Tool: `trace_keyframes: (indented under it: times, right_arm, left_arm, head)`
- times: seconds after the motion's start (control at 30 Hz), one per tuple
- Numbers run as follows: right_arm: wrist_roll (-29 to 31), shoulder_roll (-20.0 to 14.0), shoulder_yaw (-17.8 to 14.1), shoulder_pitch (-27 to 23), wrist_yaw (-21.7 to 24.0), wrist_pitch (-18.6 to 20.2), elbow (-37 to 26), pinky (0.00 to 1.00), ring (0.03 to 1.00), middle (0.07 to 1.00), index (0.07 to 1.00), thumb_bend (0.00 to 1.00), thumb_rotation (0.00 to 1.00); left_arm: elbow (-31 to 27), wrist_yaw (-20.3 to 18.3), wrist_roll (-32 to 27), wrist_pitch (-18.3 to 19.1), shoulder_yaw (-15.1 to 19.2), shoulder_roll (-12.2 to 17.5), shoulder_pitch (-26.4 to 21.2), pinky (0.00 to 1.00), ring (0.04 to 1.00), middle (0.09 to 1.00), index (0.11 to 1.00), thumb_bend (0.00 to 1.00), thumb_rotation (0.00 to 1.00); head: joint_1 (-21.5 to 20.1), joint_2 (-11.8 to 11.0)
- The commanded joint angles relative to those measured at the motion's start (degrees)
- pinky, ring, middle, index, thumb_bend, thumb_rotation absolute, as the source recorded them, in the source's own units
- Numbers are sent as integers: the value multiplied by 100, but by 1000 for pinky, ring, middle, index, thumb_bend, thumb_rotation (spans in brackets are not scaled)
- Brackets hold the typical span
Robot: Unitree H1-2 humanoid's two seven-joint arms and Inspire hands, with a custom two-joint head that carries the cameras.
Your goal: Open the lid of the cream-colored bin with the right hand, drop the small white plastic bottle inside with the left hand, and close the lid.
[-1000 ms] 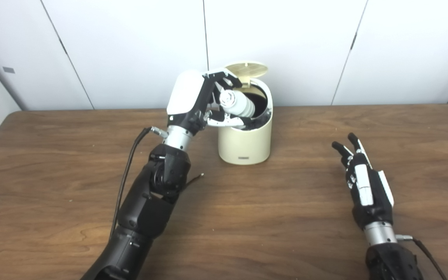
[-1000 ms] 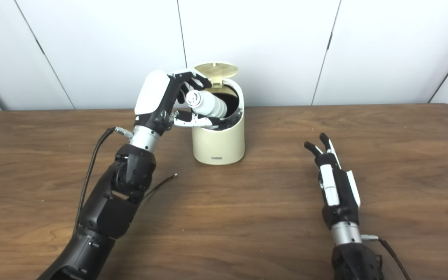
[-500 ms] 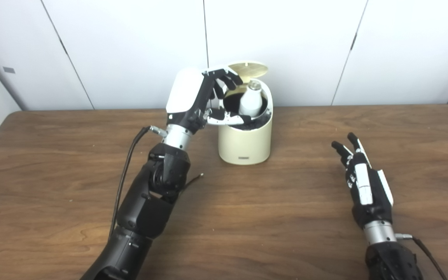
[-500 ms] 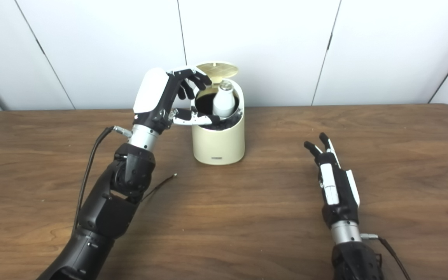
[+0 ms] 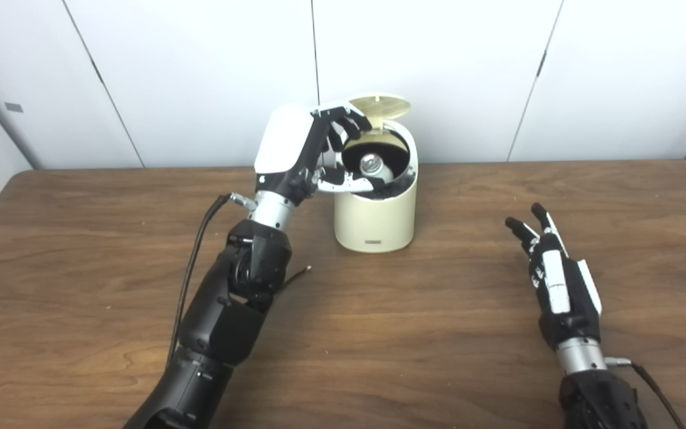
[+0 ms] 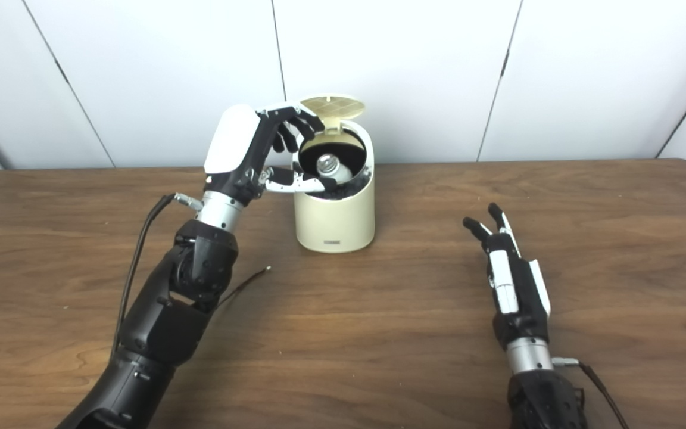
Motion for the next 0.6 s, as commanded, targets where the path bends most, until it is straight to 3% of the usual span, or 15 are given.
trace_keyframes:
  times: [0.0, 0.17, 0.27, 0.33, 0.43, 0.57]
  right_arm:
    - [92, 45, -30, 146, 9, -227, 293, 1000, 947, 849, 963, 680, 899]
    - [163, 29, -54, 143, 28, -232, 316, 1000, 955, 857, 954, 680, 889]
    - [235, 49, -94, 128, 18, -195, 310, 1000, 958, 861, 948, 680, 873]
    - [272, 40, -109, 115, 31, -182, 320, 1000, 960, 863, 947, 684, 871]
    - [304, -3, -124, 101, 65, -215, 382, 1000, 967, 873, 953, 682, 879]
    - [288, -78, -104, 114, 99, -231, 325, 1000, 970, 884, 958, 696, 895]
  left_arm:
    - [-562, 94, -238, -161, 151, -2, -38, 290, 351, 497, 527, 1000, 151]
    - [-1569, -409, -562, 401, 452, 110, 363, 274, 365, 447, 476, 992, 160]
    - [-2046, -769, -1098, 895, 716, 57, 622, 286, 387, 451, 470, 932, 111]
    - [-2307, -914, -1472, 1275, 926, -20, 849, 290, 386, 462, 482, 836, 99]
    - [-2378, -886, -1672, 1395, 1099, -68, 1104, 311, 399, 472, 502, 758, 111]
    - [-2331, -695, -1571, 1350, 1232, -70, 1536, 302, 394, 505, 561, 588, 255]
  head:
    - [2, 8]
    - [14, 13]
    - [30, 5]
    - [32, -2]
    - [37, 0]
    - [49, 17]
